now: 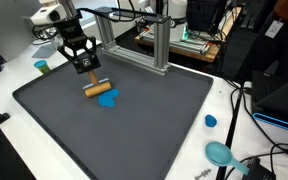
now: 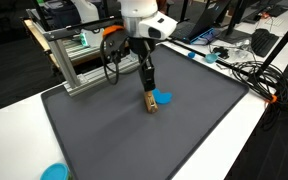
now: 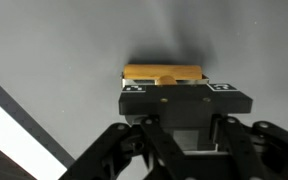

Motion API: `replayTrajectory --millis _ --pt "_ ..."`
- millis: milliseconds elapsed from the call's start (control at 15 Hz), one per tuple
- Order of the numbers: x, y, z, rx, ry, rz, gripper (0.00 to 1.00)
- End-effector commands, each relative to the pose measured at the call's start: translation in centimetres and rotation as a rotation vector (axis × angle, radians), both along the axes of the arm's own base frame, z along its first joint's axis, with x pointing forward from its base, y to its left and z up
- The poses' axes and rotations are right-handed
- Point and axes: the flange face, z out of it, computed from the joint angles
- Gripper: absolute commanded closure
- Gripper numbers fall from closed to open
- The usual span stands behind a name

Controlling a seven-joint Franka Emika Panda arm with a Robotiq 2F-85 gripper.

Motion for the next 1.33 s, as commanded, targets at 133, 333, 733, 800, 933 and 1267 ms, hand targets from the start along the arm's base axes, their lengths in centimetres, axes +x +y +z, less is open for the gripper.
replayTrajectory --millis 133,333,733,800,933,1267 --pt "-1.0 3.3 2.4 -0.068 -0.051 0.081 0.78" --pt "-2.1 8.5 4.8 -0.083 -0.122 0.143 0.78" --pt "-4.1 16.3 11.7 -0.187 -0.141 -0.052 0.78" --pt "-4.4 16.6 12.4 -0.187 -0.127 -0.102 0.78" --pt "-3.5 17.1 11.3 -0.163 -0.123 -0.071 0.78" --pt "-3.6 17.2 10.8 -0.163 -0.108 -0.078 0.78"
